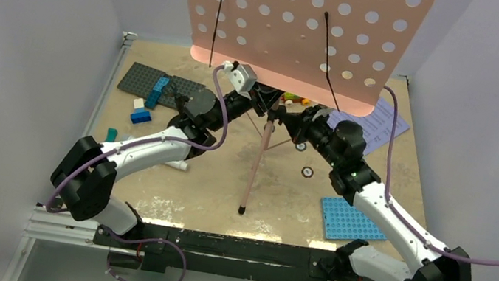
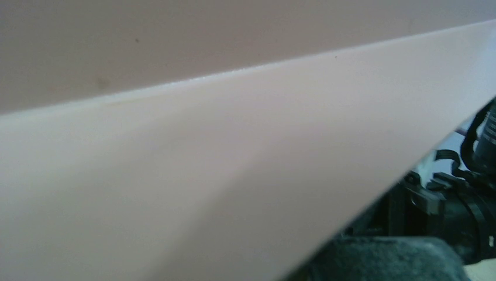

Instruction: Pack up the instrument practice props

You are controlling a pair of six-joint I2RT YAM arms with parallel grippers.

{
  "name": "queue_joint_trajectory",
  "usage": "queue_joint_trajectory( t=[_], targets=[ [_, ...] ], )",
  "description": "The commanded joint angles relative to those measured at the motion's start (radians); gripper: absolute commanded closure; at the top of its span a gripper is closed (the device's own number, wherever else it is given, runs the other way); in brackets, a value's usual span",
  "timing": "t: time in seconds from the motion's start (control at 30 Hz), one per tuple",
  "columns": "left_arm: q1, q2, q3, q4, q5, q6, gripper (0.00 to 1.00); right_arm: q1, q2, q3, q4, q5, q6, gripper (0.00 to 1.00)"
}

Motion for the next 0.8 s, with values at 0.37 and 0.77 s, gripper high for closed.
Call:
queue_joint_trajectory(
  t=[0.37, 0.77],
  targets=[
    [-0.013, 0.043, 0.026, -0.214, -0.036, -0.077, 1.00, 0.395, -0.016, -0.228, 0.306, 0.617, -0.801, 1.00],
    [-0.015, 0.026, 0.009, -0.218, -0.060, -0.070, 1.00, 0.579, -0.016, -0.226, 0.269, 0.825, -0.940, 1.00]
  ],
)
